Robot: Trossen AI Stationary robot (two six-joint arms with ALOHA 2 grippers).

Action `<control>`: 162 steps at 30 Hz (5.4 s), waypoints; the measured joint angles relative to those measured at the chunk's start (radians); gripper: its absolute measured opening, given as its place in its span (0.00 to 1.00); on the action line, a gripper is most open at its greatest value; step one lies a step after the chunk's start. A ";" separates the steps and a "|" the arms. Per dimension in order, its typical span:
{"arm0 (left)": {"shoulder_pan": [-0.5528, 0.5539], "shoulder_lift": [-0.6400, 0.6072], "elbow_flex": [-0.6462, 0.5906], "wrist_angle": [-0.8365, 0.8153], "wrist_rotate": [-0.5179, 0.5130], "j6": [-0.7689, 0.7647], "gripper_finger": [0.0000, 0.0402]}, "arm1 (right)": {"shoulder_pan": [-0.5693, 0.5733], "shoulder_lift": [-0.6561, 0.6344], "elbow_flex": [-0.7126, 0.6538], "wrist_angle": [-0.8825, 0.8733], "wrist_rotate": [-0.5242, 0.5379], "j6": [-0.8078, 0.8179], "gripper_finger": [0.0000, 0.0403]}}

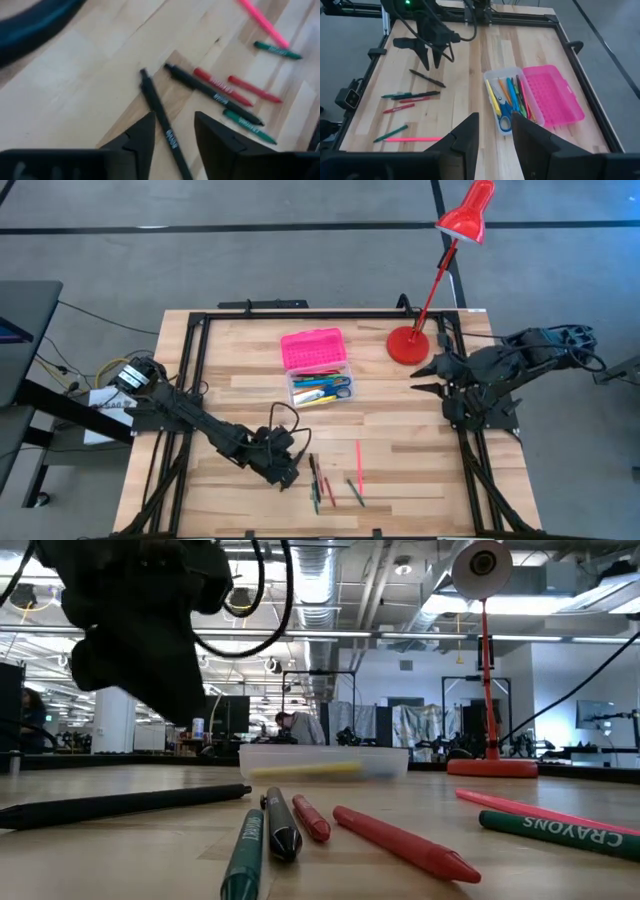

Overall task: Pick & place school supplies into a supply box
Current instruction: Put the black pen into the pink supply box

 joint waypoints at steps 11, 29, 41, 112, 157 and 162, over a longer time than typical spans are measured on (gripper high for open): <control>0.007 0.020 -0.005 0.018 0.048 0.032 0.40 | 0.005 0.001 0.000 0.000 0.019 0.000 0.27; -0.003 0.082 -0.002 0.031 -0.003 0.153 0.39 | 0.006 0.003 -0.001 -0.003 0.018 0.017 0.27; -0.004 0.099 -0.003 0.070 -0.013 0.235 0.39 | 0.006 0.003 -0.001 0.000 0.018 0.017 0.27; 0.104 0.165 0.078 -0.352 -0.052 0.440 0.04 | 0.006 0.043 -0.001 0.000 0.017 0.032 0.27; 0.579 0.235 0.299 -0.102 -0.100 1.056 0.09 | 0.006 0.057 -0.001 0.008 0.045 0.041 0.27; 0.579 0.235 0.299 -0.102 -0.101 1.038 0.17 | 0.006 0.066 -0.001 0.008 0.045 0.044 0.27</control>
